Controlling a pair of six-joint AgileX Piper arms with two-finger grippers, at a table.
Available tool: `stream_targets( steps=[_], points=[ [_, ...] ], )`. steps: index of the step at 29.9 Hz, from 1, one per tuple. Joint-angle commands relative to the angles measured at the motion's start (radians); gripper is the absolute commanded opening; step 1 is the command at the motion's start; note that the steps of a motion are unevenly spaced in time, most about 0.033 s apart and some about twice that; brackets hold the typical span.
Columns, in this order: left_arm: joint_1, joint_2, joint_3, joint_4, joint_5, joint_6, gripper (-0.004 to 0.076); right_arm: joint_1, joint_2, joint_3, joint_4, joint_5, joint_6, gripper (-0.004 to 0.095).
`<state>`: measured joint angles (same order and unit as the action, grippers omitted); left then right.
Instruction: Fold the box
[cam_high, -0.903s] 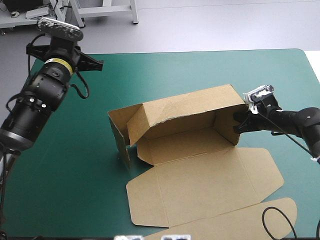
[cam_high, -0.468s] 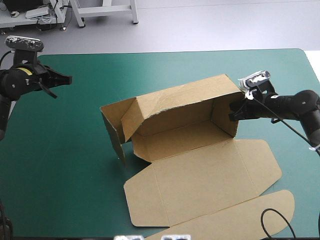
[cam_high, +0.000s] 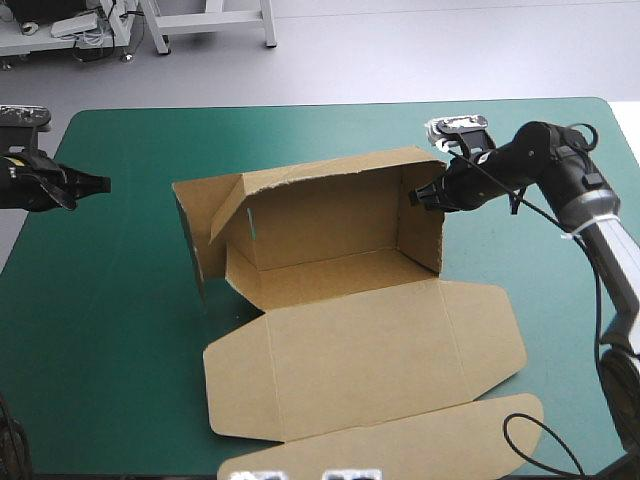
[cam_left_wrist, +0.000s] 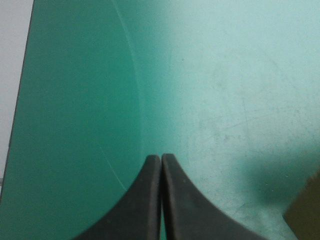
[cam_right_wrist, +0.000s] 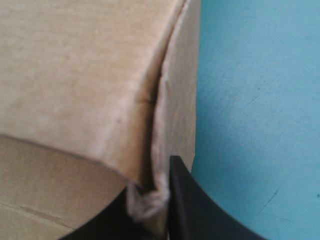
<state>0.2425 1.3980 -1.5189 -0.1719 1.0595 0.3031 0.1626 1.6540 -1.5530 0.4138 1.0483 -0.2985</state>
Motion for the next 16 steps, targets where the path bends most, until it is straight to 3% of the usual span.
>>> stream_targets(
  steps=[1,6,10,13,16],
  points=[
    [0.0,-0.03,-0.035,-0.056,-0.034,0.006,-0.0008,0.002,0.05,-0.139,0.008,0.066,0.12,0.0002],
    [0.0,-0.029,-0.035,-0.086,-0.027,0.038,-0.0008,0.002,0.207,-0.288,-0.041,0.179,0.173,0.0002],
    [0.0,-0.026,-0.035,-0.117,-0.023,0.039,-0.0008,0.002,0.314,-0.377,-0.063,0.185,0.173,0.0022],
    [0.0,-0.017,-0.035,-0.146,-0.015,0.054,-0.0008,0.002,0.372,-0.423,-0.1,0.14,0.161,0.0114],
    [0.0,-0.008,-0.035,-0.162,-0.003,0.067,-0.0008,0.002,0.403,-0.437,-0.13,0.078,0.156,0.0267]
  ],
)
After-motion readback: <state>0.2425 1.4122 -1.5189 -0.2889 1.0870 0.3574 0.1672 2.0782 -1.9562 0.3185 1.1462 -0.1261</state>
